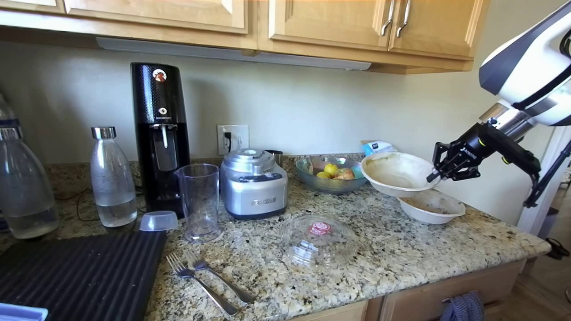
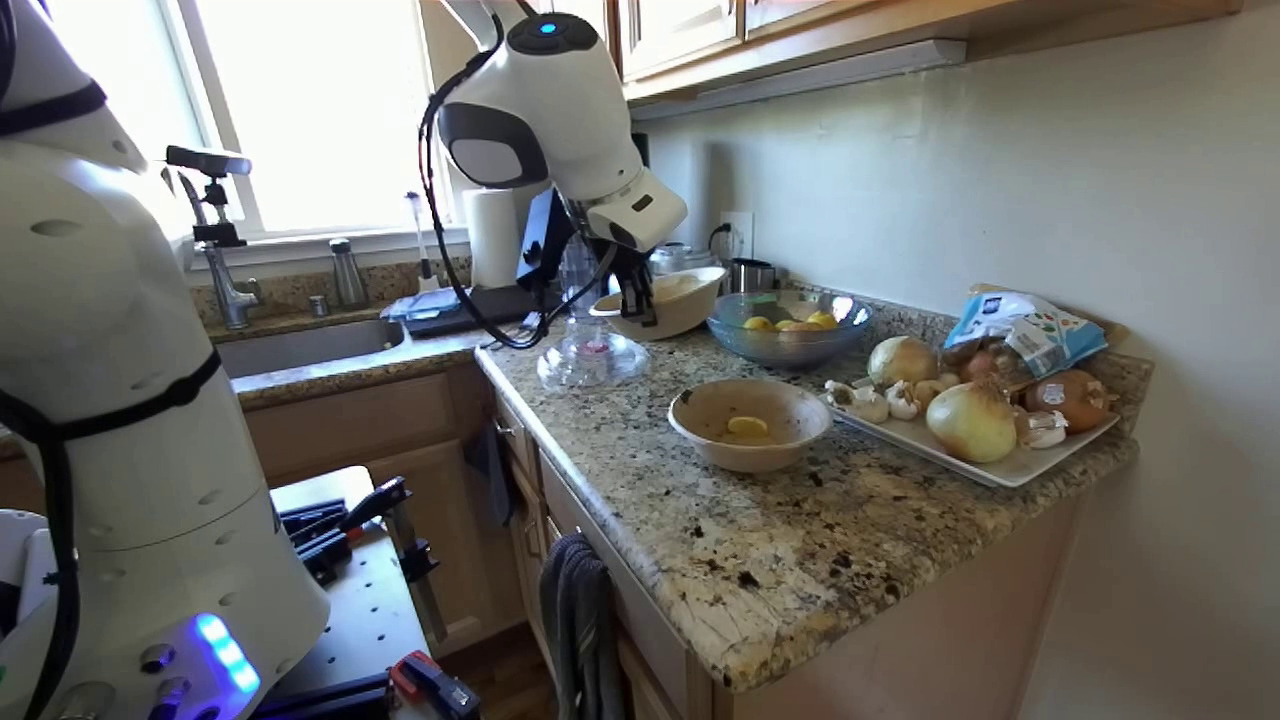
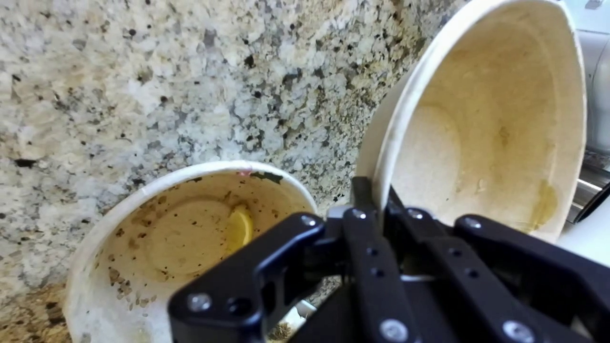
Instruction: Stack the bowls
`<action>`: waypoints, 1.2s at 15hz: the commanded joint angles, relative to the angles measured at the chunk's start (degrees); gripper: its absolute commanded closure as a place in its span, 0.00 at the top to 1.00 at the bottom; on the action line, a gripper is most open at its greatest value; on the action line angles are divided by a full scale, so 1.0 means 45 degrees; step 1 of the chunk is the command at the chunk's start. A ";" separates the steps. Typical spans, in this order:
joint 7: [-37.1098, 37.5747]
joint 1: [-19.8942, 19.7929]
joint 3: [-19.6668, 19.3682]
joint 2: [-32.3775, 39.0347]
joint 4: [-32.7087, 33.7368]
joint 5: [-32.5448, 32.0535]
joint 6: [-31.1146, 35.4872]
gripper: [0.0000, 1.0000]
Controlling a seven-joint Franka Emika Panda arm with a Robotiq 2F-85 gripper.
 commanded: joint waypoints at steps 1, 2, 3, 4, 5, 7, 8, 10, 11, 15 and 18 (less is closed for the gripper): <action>-0.0037 -0.0127 -0.0138 -0.0060 -0.0025 0.0000 -0.0009 0.04; -0.0113 -0.0177 -0.0208 -0.0076 -0.0033 0.0042 0.0051 0.04; -0.0222 -0.0249 -0.0348 -0.0063 -0.0022 0.0137 0.0097 0.04; -0.0189 -0.0312 -0.0484 -0.0047 -0.0008 0.0115 -0.0011 0.03; -0.0230 -0.0444 -0.0665 0.0044 0.0016 0.0135 0.0009 0.04; -0.0198 -0.0702 -0.0990 0.0179 0.0059 0.0074 0.0018 0.04; -0.0192 -0.0811 -0.1143 0.0235 0.0086 0.0051 0.0037 0.04; -0.0218 -0.1061 -0.1482 0.0455 0.0175 0.0052 0.0074 0.04; -0.0240 -0.1188 -0.1675 0.0637 0.0271 0.0109 0.0028 0.03; -0.0287 -0.1418 -0.2194 0.1457 0.0745 0.0395 0.0147 0.04; -0.0310 -0.1436 -0.2405 0.2298 0.1202 0.0578 0.0233 0.04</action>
